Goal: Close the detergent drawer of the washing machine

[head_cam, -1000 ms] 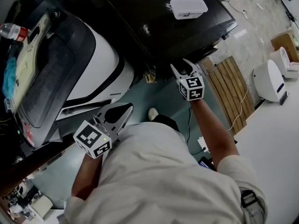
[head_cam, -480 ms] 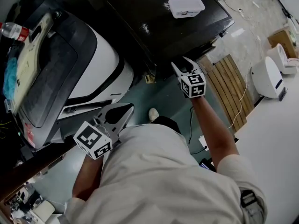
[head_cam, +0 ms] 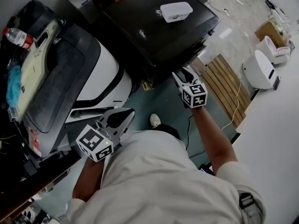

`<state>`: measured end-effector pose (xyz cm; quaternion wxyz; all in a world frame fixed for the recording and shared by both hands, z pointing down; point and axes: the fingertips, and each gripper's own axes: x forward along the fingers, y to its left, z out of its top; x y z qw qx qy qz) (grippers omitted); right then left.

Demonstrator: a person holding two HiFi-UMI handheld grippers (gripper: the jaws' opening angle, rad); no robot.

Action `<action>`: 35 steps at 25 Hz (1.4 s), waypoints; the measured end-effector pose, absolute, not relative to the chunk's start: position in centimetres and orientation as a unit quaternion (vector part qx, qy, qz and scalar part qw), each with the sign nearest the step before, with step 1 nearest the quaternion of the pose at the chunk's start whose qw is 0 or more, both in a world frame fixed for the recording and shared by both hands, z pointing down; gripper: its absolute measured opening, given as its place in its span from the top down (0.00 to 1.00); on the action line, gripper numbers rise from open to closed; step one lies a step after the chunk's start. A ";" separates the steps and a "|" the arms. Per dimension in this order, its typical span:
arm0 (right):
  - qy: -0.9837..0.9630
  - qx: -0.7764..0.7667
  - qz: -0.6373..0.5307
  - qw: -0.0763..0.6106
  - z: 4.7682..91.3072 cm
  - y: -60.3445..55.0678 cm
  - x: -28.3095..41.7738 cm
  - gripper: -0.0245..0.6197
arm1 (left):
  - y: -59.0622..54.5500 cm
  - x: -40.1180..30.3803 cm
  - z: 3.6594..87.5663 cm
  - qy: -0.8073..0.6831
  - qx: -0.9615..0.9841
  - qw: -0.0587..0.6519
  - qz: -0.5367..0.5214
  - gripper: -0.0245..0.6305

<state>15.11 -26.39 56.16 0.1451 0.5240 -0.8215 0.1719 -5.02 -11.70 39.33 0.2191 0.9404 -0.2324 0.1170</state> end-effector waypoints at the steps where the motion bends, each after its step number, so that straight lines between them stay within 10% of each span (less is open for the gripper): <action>1: -0.819 0.528 0.174 0.142 55.8 -25.6 14.9 0.67 | -11.4 -5.2 39.2 -0.227 0.942 0.218 0.115 0.97; 13: -0.814 0.543 0.170 0.113 50.2 -15.5 10.3 0.90 | -6.9 -7.9 38.0 -0.173 0.958 0.204 0.103 0.97; 35: -0.834 0.514 0.169 0.102 44.5 1.6 -0.5 0.95 | 3.0 -14.9 39.3 -0.147 0.961 0.206 0.114 0.97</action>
